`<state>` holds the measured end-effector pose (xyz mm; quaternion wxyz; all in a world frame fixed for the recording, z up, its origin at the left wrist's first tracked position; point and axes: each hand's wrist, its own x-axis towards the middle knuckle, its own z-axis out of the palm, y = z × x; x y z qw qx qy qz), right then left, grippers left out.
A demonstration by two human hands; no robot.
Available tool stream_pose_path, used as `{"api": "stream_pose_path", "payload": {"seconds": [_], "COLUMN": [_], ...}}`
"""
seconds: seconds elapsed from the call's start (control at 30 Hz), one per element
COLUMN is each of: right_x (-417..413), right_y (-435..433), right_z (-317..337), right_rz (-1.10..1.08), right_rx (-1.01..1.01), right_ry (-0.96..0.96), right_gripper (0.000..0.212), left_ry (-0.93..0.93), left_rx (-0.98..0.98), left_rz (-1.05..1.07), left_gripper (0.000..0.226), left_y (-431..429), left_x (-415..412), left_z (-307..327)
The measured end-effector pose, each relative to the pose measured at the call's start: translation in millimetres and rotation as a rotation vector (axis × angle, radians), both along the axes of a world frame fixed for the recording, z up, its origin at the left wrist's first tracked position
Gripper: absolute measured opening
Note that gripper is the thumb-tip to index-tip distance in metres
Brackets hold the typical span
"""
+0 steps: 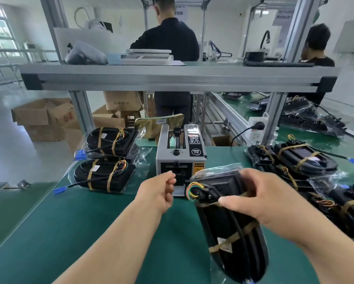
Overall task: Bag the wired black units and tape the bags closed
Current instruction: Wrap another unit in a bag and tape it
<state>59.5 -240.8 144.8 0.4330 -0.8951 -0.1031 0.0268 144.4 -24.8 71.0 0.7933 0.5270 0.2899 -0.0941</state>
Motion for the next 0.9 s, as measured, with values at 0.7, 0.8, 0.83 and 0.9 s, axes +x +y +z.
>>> {"api": "stream_pose_path", "payload": {"seconds": [0.7, 0.8, 0.83, 0.9], "right_x": [-66, -69, -70, -73], "right_y": [-6, -3, -2, 1], "right_z": [-78, -82, -84, -83], "right_rz": [-0.096, -0.078, -0.069, -0.065], "right_rx": [0.414, 0.375, 0.355, 0.341], "right_ry": [-0.311, -0.343, -0.361, -0.399], "right_gripper": [0.072, 0.076, 0.075, 0.073], "left_ry": [-0.309, -0.545, -0.584, -0.611], "left_rx": [-0.023, 0.144, 0.205, 0.316], "left_rz": [0.196, -0.024, -0.106, -0.211], "left_gripper": [0.024, 0.024, 0.022, 0.028], "left_y": [-20, -19, -22, -27], "left_x": [-35, -92, -109, -135], "left_z": [16, 36, 43, 51]}}
